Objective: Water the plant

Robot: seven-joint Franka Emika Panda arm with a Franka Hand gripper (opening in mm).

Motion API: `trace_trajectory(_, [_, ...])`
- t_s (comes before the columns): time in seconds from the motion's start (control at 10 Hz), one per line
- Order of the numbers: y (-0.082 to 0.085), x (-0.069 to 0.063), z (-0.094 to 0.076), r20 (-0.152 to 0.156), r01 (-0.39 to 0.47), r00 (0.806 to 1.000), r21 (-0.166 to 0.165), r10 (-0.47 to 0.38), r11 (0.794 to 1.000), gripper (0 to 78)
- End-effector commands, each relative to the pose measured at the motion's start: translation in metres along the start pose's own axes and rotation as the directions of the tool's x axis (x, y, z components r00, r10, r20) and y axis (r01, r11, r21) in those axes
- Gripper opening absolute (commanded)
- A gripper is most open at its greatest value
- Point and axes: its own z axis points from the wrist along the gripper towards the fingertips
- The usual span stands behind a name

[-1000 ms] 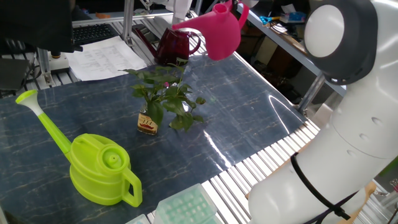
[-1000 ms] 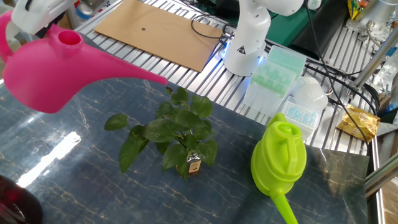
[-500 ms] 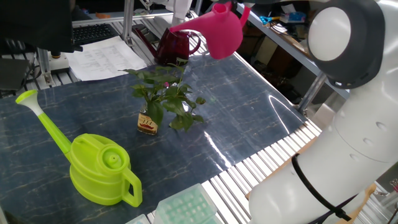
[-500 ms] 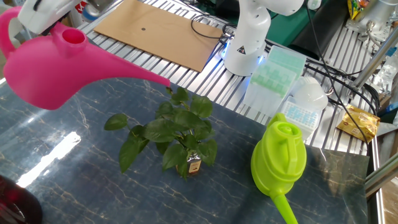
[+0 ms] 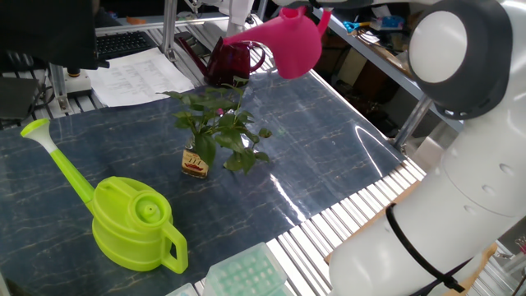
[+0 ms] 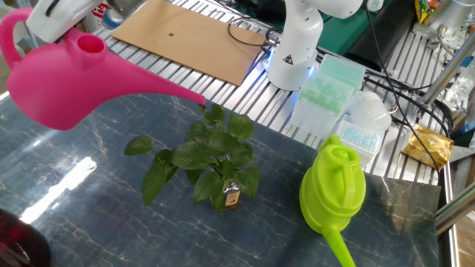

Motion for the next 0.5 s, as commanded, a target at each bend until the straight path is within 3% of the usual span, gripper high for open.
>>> trace_trajectory(0.1, [-0.0021, -0.0007, -0.0093, 0.058, 0.014, 0.998, -0.001, -0.014, 1.0, 1.2])
trace_trajectory(0.5, [-0.0037, 0.003, -0.0141, 0.08, 0.032, 0.996, 0.002, -0.032, 0.999, 1.2])
